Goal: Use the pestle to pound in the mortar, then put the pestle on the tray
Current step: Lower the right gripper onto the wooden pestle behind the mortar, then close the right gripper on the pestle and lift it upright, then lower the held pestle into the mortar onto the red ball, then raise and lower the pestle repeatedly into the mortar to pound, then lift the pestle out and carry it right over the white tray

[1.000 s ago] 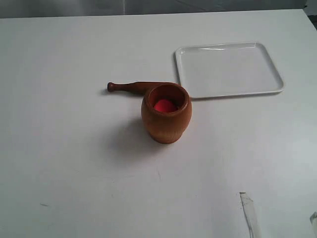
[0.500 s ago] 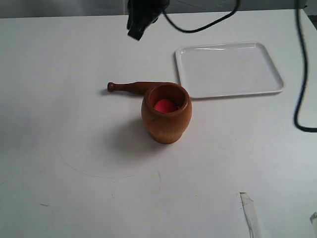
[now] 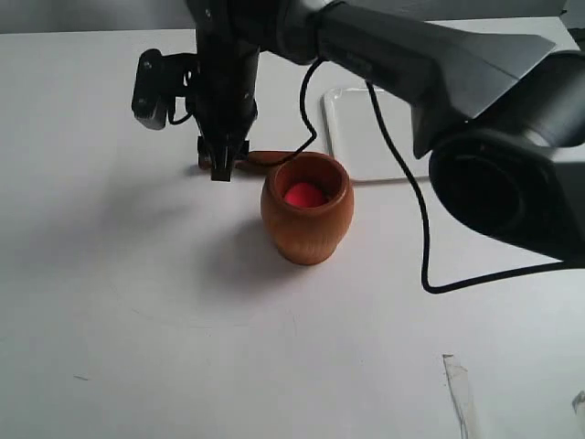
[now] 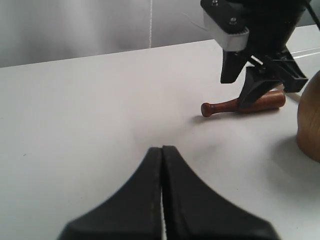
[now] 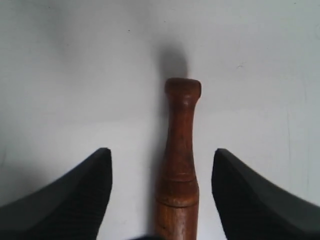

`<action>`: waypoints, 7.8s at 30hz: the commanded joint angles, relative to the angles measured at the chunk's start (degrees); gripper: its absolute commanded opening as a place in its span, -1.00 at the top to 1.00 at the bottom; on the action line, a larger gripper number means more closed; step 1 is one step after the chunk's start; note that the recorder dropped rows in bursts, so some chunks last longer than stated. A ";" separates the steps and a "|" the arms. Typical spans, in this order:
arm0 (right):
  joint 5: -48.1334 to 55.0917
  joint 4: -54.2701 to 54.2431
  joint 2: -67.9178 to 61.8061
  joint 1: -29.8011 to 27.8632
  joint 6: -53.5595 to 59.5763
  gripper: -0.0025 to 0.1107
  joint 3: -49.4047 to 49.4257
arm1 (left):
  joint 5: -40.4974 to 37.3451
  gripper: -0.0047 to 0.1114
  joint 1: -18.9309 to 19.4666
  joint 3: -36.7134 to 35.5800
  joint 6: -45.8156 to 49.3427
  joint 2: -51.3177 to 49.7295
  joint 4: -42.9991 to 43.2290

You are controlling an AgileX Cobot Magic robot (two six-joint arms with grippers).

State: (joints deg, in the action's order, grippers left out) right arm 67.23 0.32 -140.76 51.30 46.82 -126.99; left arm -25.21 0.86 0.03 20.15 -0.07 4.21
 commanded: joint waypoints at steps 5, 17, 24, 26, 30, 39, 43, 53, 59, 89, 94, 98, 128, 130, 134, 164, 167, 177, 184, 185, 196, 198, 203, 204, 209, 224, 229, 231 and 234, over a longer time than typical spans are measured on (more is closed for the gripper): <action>-5.98 -1.34 -2.78 -0.10 -1.05 -0.06 -0.73 | 0.17 0.92 -0.44 -0.03 -0.47 0.07 -0.42; -6.89 -6.46 -6.08 -3.87 -3.62 -0.02 -0.73 | 0.17 0.92 -0.44 -0.03 -0.47 0.07 -0.42; -6.20 -1.26 -6.95 -3.07 -3.19 0.90 -0.73 | 0.17 0.92 -0.44 -0.03 -0.47 0.07 -0.42; -6.20 2.26 -6.84 -2.67 -3.83 0.96 -0.83 | 0.17 0.92 -0.44 -0.03 -0.47 0.07 -0.42; -6.64 4.00 -5.30 -2.54 -7.89 0.96 -4.54 | 0.17 0.92 -0.44 -0.03 -0.47 0.07 -0.42; -10.76 0.26 6.33 -2.67 -15.80 0.96 -8.08 | 0.17 0.92 -0.44 -0.03 -0.47 0.07 -0.42; -11.55 -0.90 11.37 -2.67 -19.03 0.96 -8.08 | 0.17 0.92 -0.44 -0.03 -0.47 0.07 -0.42; -9.42 0.63 19.10 -1.77 -23.38 0.96 -8.08 | 0.17 0.92 -0.44 -0.03 -0.47 0.07 -0.42; -4.34 4.32 22.57 -0.58 -25.89 0.96 -7.23 | 0.17 0.92 -0.44 -0.03 -0.47 0.07 -0.42; -137.19 -7.23 65.93 3.43 -41.25 0.96 104.99 | 0.17 0.92 -0.44 -0.03 -0.47 0.07 -0.42; -137.19 -8.37 58.35 3.43 -41.73 0.96 105.46 | 0.17 0.92 -0.44 -0.03 -0.47 0.07 -0.42; -137.19 -8.37 50.28 3.43 -42.17 0.96 101.47 | 0.17 0.92 -0.44 -0.03 -0.47 0.07 -0.42; -132.81 -10.20 58.42 3.43 -37.06 0.96 98.50 | 0.17 0.92 -0.44 -0.03 -0.47 0.07 -0.42; -132.91 -10.20 52.70 3.43 -39.47 0.96 98.50 | 0.17 0.92 -0.44 -0.03 -0.47 0.07 -0.42; -132.91 -9.65 38.87 3.43 -45.55 0.96 98.50 | 0.17 0.92 -0.44 -0.03 -0.47 0.07 -0.42; -123.61 -7.06 38.39 3.54 -42.98 0.96 95.87 | 0.17 0.92 -0.44 -0.03 -0.47 0.07 -0.42; -124.81 -7.06 35.85 3.54 -42.98 0.96 95.87 | 0.17 0.92 -0.44 -0.03 -0.47 0.07 -0.42; -136.77 -6.69 51.66 3.54 -42.98 0.96 95.77 | 0.17 0.92 -0.44 -0.03 -0.47 0.07 -0.42; -130.78 -4.77 65.92 3.54 -39.22 0.96 95.55 | 0.17 0.92 -0.44 -0.03 -0.47 0.07 -0.42; -129.00 -5.04 66.48 3.54 -38.66 0.96 95.55 | 0.17 0.92 -0.44 -0.03 -0.47 0.07 -0.42; -124.38 -5.83 50.96 3.42 -40.86 0.96 95.55 | 0.17 0.92 -0.44 -0.03 -0.47 0.07 -0.42; -124.38 -5.83 46.17 3.42 -42.73 0.96 95.55 | 0.17 0.92 -0.44 -0.03 -0.47 0.07 -0.42; -124.38 -5.83 37.62 3.53 -45.27 0.96 95.55 | 0.17 0.92 -0.44 -0.03 -0.47 0.07 -0.42; -124.38 -5.83 36.60 3.53 -46.10 0.96 95.55 | 0.17 0.92 -0.44 -0.03 -0.47 0.07 -0.42; -125.11 -5.83 36.09 3.53 -46.50 0.96 95.55 | 0.17 0.92 -0.44 -0.03 -0.47 0.07 -0.42; -124.60 -34.93 71.79 2.22 -5.98 0.96 95.55 | 0.17 0.92 -0.44 -0.03 -0.47 0.07 -0.42; -116.52 -39.27 75.13 -6.53 -1.49 0.96 95.55 | 0.17 0.92 -0.44 -0.03 -0.47 0.07 -0.42; -108.73 -36.11 73.21 -10.71 -2.94 0.96 94.37 | 0.17 0.92 -0.44 -0.03 -0.47 0.07 -0.42; -94.54 -34.00 67.58 -17.33 -2.94 0.96 88.70 | 0.17 0.92 -0.44 -0.03 -0.47 0.07 -0.42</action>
State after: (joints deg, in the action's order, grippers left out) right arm -39.85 -36.64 -68.95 38.97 43.45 -34.02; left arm -25.21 0.86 0.03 20.15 -0.07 4.21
